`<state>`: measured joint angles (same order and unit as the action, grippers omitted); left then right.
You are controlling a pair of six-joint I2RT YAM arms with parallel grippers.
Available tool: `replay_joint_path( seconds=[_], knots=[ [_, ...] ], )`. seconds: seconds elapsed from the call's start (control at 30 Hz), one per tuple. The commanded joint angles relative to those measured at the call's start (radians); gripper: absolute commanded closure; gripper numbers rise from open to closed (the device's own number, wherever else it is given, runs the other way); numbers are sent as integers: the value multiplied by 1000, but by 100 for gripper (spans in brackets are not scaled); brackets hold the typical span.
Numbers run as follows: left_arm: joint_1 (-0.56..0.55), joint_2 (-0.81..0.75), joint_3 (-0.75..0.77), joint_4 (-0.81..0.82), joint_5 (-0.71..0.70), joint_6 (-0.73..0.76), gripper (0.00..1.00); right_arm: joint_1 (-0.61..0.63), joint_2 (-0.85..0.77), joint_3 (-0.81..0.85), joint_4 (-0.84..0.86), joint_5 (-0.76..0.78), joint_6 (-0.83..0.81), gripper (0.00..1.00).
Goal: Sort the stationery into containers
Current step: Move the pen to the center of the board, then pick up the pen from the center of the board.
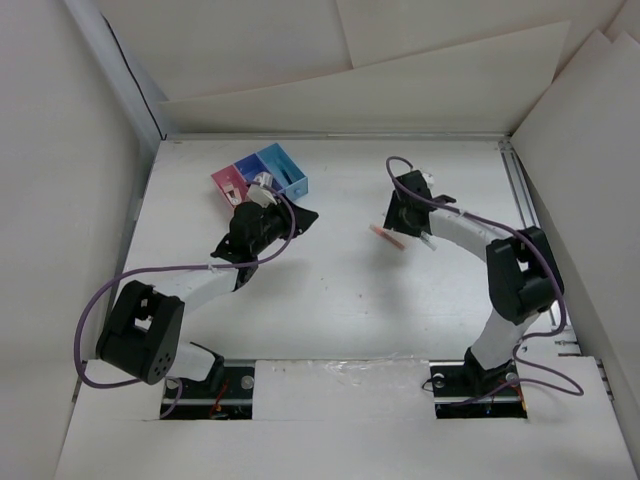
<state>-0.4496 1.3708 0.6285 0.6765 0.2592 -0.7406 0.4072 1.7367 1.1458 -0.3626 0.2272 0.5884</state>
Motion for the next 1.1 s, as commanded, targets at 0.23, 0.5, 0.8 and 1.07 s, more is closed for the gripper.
replay_joint_path(
  seconds=[0.23, 0.5, 0.8, 1.07],
  knots=[
    [6, -36, -10, 37, 14, 15, 79, 16, 98, 81, -19, -38, -38, 42],
    [6, -36, -10, 26, 14, 24, 79, 34, 110, 63, -19, -86, -58, 38],
    [42, -67, 14, -63, -44, 55, 79, 99, 110, -21, 31, -109, -36, 54],
    [42, -38, 34, -87, -40, 64, 76, 156, 119, -58, 51, -23, -9, 80]
  ],
)
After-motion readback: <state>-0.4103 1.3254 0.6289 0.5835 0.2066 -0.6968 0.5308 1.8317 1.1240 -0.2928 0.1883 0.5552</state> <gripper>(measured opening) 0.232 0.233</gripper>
